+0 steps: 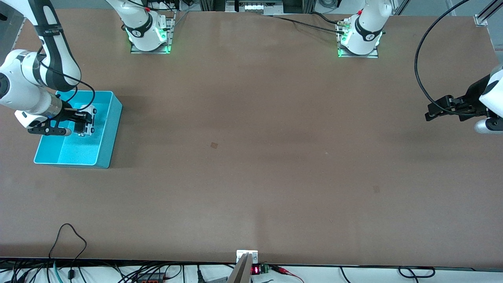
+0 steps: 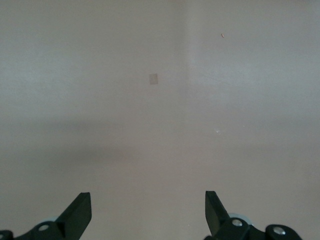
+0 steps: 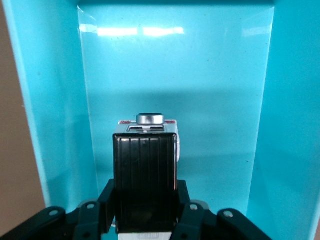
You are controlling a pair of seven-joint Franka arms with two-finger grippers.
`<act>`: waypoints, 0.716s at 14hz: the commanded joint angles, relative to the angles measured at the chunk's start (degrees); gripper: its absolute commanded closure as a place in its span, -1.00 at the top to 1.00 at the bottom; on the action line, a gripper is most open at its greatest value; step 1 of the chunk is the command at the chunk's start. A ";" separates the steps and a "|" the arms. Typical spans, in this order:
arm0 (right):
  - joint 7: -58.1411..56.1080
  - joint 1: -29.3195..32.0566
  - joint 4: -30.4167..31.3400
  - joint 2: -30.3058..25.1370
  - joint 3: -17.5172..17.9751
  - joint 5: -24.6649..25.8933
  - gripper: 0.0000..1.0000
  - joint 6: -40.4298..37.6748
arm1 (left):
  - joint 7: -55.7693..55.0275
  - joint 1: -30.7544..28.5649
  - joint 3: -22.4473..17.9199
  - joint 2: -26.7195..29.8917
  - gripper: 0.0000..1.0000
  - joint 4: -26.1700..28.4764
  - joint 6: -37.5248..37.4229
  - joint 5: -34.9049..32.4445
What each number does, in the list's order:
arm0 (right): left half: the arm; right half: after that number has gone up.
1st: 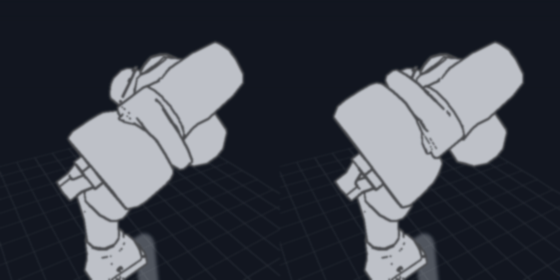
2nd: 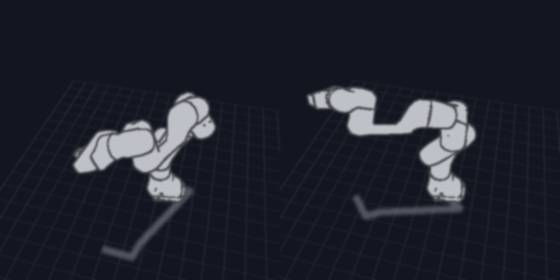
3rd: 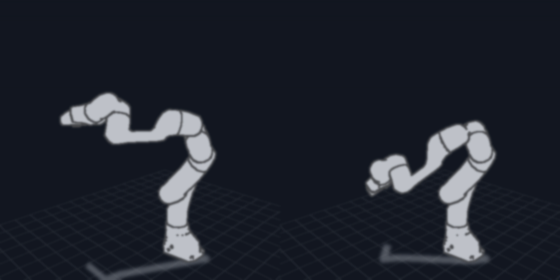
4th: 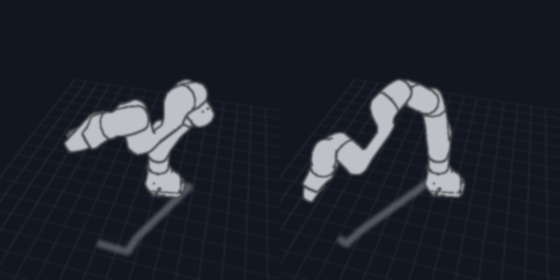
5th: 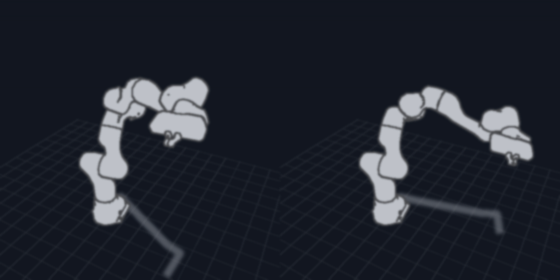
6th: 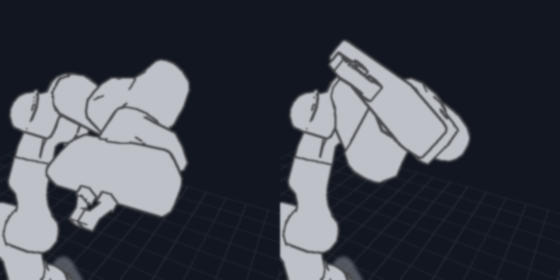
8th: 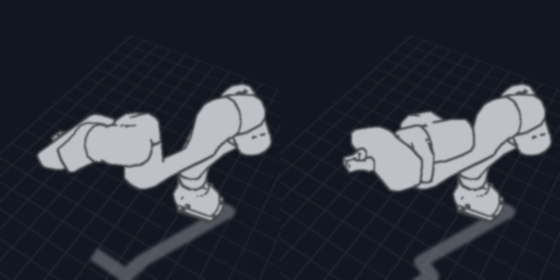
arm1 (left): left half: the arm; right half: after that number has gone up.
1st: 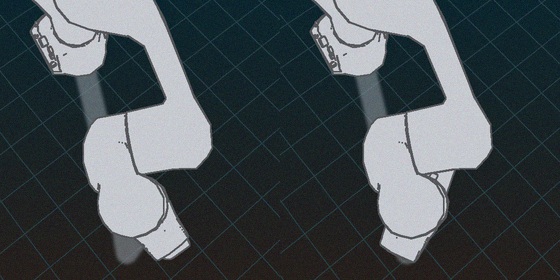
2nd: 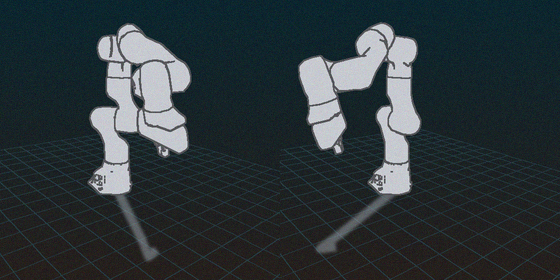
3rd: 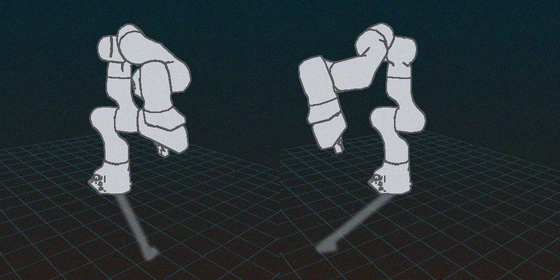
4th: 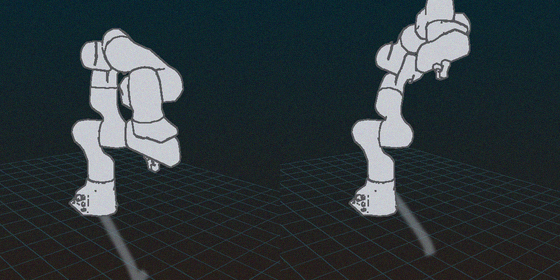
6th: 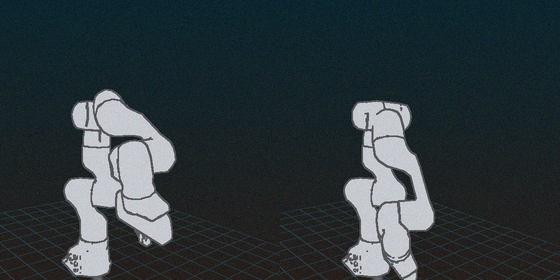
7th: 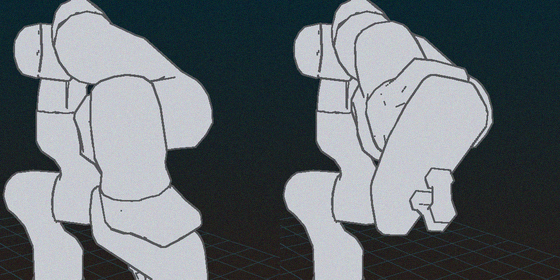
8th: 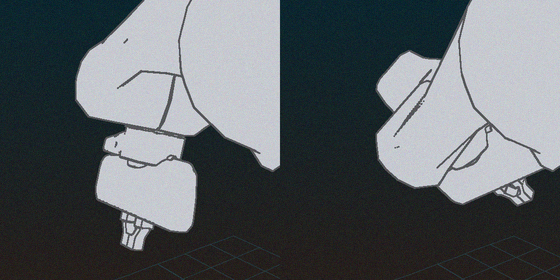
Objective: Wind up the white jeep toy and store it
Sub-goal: 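Lower the jeep into the teal box with the right gripper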
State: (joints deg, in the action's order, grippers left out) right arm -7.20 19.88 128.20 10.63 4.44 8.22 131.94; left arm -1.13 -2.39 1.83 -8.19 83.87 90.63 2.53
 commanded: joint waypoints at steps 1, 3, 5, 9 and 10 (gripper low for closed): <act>-0.09 1.21 -0.94 1.67 0.49 1.01 -1.00 0.16 | 0.78 -0.42 0.19 0.98 1.00 0.50 -0.63 1.16; -0.09 1.39 -0.85 2.72 0.49 1.01 -1.00 1.21 | 0.78 -0.33 0.11 0.98 1.00 0.50 -0.63 1.16; -0.09 1.82 -0.85 3.69 0.49 1.10 -1.00 2.44 | 0.78 -0.42 0.11 0.90 1.00 0.50 -0.55 1.16; -0.09 2.35 -0.94 4.92 0.57 1.10 -0.99 3.14 | 0.78 -0.51 0.11 0.90 1.00 0.50 -0.55 1.16; -0.09 2.36 -0.94 5.10 0.49 1.10 -0.99 3.58 | 0.78 -0.51 0.11 0.90 1.00 0.50 -0.55 1.16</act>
State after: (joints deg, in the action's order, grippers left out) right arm -7.20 21.21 128.16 15.10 4.42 8.41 134.95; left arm -1.13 -2.43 1.83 -8.19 83.87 90.63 2.53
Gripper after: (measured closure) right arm 0.498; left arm 0.000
